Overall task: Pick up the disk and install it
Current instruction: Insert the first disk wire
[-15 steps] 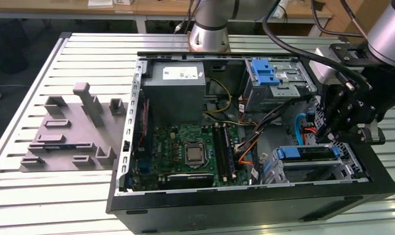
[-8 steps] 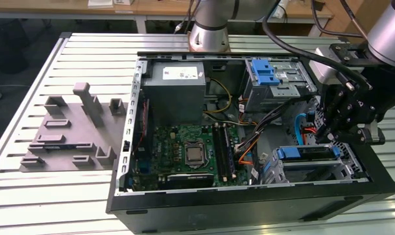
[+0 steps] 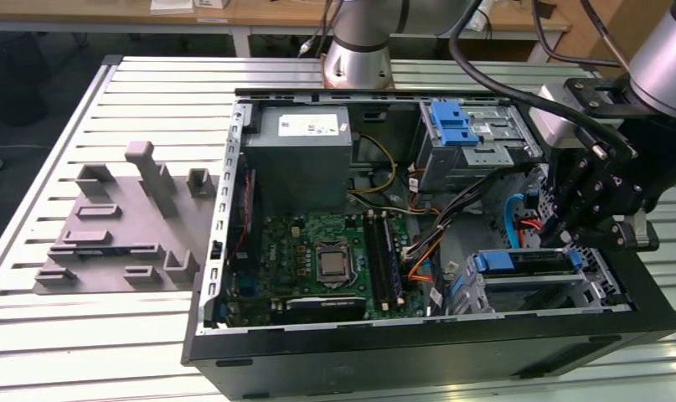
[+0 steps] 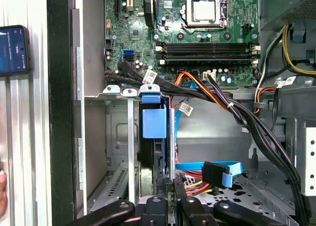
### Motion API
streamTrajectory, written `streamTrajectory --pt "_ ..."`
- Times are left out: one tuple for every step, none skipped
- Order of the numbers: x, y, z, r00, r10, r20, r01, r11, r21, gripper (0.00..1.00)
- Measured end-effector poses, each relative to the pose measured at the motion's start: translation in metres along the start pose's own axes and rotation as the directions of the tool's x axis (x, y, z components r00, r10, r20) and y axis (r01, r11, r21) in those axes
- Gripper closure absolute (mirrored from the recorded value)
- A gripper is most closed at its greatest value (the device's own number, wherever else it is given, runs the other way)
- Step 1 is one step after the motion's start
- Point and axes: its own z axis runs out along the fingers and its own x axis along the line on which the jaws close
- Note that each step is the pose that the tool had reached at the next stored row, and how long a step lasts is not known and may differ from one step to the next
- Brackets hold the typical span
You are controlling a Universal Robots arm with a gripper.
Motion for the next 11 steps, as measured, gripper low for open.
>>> streamTrajectory --pt "0.0003 0.0000 0.0004 1.0000 0.000 0.0000 0.000 1.0000 -0.0012 0.83" --pt "0.0006 0.0000 0.0007 1.0000 0.000 -0.0001 0.000 1.0000 -0.0024 0.83" --pt "0.0011 0.0000 0.0010 1.0000 0.000 -0.0004 0.000 1.0000 -0.0035 0.83" --pt "0.0016 0.0000 0.0014 1.0000 0.000 -0.0004 0.000 1.0000 -0.0045 0.83" --pt "0.0021 0.0000 0.0019 1.0000 0.000 -0.0003 0.000 1.0000 -0.0056 0.83" --pt "0.0025 -0.0001 0.0025 1.0000 0.000 -0.0003 0.000 1.0000 -0.0068 0.83" --pt "0.0029 -0.0002 0.0031 1.0000 0.001 -0.0002 -0.001 1.0000 -0.0080 0.83" --pt "0.0033 -0.0003 0.0037 1.0000 0.001 -0.0003 -0.001 1.0000 -0.0094 0.83" --pt "0.0037 -0.0005 0.0045 1.0000 0.001 -0.0003 -0.001 0.9999 -0.0106 0.83" --pt "0.0040 -0.0007 0.0051 1.0000 0.001 -0.0005 -0.001 0.9999 -0.0119 0.83" --pt "0.0042 -0.0011 0.0057 1.0000 0.003 -0.0006 -0.003 0.9999 -0.0135 0.83"
